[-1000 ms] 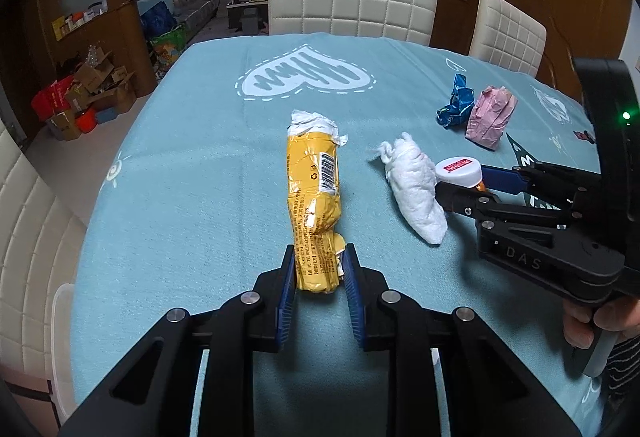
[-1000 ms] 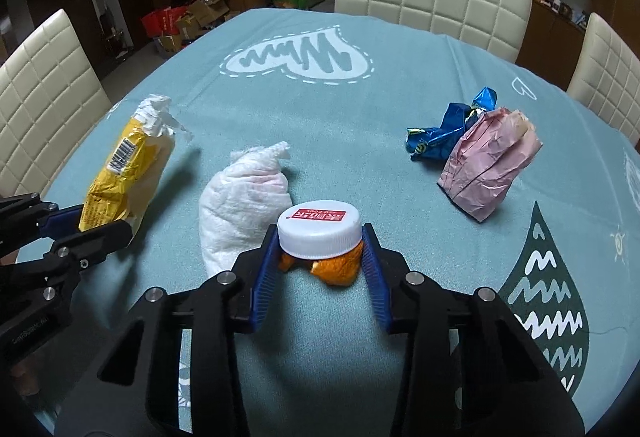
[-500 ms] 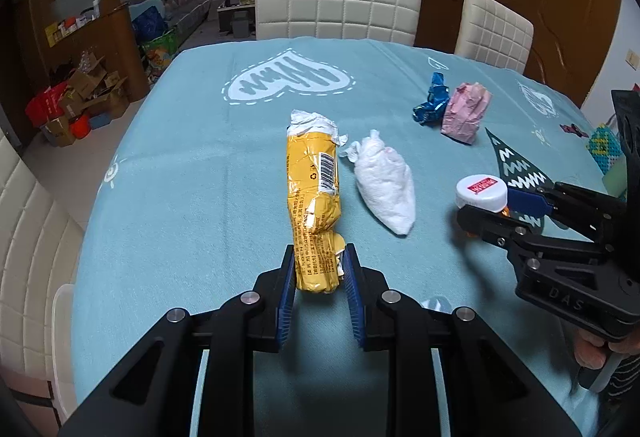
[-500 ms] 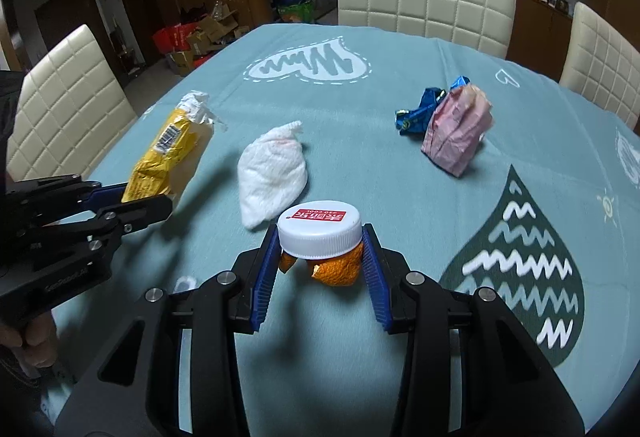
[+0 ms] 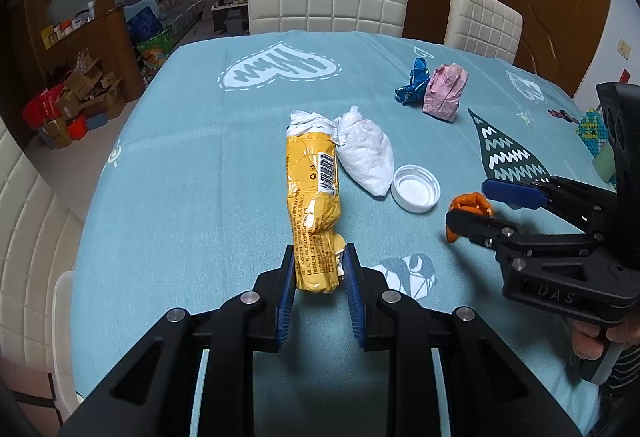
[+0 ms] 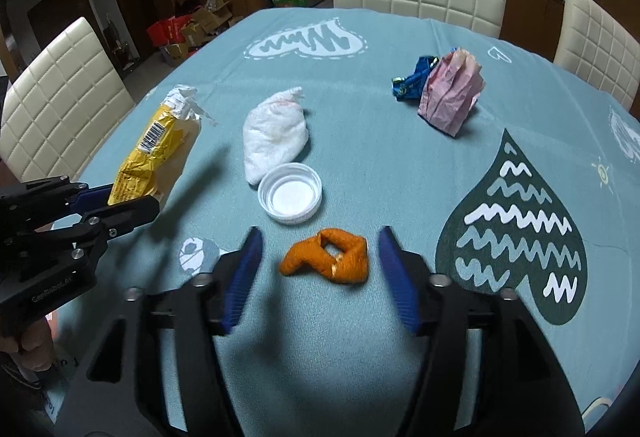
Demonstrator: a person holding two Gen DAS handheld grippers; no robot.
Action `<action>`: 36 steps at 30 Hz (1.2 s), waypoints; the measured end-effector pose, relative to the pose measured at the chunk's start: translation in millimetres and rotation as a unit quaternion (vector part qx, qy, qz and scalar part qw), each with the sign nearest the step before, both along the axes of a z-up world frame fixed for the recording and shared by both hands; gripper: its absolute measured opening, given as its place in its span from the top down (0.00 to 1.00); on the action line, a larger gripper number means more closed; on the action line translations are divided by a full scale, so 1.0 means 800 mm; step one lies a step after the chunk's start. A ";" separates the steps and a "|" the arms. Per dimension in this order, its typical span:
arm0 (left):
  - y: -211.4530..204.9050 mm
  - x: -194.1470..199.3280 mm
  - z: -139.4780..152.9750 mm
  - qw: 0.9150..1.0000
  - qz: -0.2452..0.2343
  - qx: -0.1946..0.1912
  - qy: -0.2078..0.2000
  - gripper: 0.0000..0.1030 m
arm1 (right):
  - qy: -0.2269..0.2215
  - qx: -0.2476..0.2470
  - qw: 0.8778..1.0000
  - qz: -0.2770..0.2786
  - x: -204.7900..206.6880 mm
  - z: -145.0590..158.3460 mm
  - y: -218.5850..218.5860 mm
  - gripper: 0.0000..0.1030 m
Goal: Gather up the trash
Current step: 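Grasp the yellow snack wrapper with the left tool while the right tool grasps the orange peel, then carry the yellow wrapper and orange peel over the clear bin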
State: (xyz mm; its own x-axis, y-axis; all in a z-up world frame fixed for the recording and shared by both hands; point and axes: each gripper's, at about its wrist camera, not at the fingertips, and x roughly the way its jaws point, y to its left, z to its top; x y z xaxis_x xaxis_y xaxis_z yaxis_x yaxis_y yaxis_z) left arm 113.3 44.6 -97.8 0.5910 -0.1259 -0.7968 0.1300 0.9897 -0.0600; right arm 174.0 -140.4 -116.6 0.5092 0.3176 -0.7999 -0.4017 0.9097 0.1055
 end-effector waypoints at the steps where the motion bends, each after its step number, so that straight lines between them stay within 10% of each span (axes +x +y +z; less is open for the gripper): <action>1: 0.000 -0.001 -0.002 1.000 0.000 -0.001 0.002 0.77 | 0.001 -0.001 1.000 0.000 -0.001 -0.002 0.000 0.36; 7: -0.001 -0.002 -0.006 1.000 -0.003 0.000 0.006 0.77 | 0.003 -0.020 1.000 0.006 -0.005 -0.010 0.004 0.65; 36: 0.141 -0.107 0.037 0.994 0.086 0.015 -0.059 0.77 | -0.060 -0.023 0.991 0.120 -0.083 0.069 0.178 0.66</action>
State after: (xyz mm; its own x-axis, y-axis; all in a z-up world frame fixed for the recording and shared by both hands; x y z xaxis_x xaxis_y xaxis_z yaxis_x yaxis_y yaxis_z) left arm 28.0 157.7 -68.3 0.6912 0.0079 -0.7227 -0.0363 0.9991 -0.0238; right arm 107.2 2.3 -61.3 0.5162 0.4051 -0.7546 -0.6141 0.7892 0.0037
